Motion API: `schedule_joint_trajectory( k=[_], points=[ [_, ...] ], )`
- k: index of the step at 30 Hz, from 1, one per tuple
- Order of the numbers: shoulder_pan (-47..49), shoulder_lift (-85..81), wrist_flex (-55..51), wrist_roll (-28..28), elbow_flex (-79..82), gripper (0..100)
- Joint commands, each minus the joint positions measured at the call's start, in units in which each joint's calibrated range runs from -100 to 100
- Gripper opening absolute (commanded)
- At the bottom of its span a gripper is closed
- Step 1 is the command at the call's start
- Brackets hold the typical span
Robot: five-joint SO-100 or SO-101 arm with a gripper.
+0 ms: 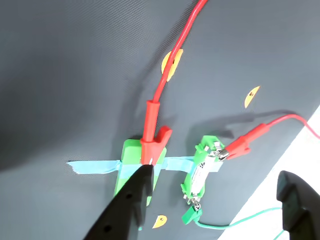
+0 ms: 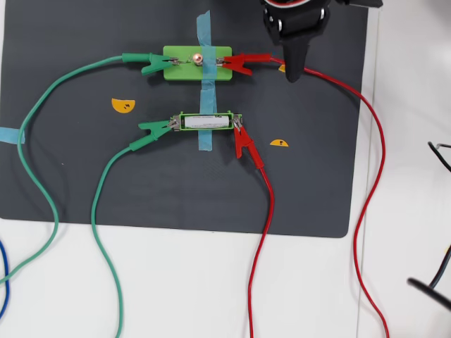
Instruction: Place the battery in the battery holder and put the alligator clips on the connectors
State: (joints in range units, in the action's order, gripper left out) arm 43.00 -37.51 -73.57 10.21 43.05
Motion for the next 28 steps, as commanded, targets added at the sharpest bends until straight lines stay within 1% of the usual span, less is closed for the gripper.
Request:
schedule_joint_trajectory(
  k=[1,2,4,8,10,14,18,21,28],
  points=[
    [-10.7,-16.7,0.6,-4.3,7.0,24],
    [-15.7,-23.0,2.7,-5.2,10.4,24],
    [-20.0,-29.0,5.9,-6.2,14.2,24],
    [-26.9,-40.5,11.2,-8.5,24.5,24],
    [-29.1,-44.3,12.2,-8.5,28.4,25],
    [-32.0,-50.5,14.1,-8.5,34.1,25],
    [-35.1,-55.3,13.9,-8.3,37.1,25],
    [-40.2,-59.3,14.2,-8.2,40.1,25],
    [-40.3,-60.9,14.3,-8.1,41.4,25]
  ],
)
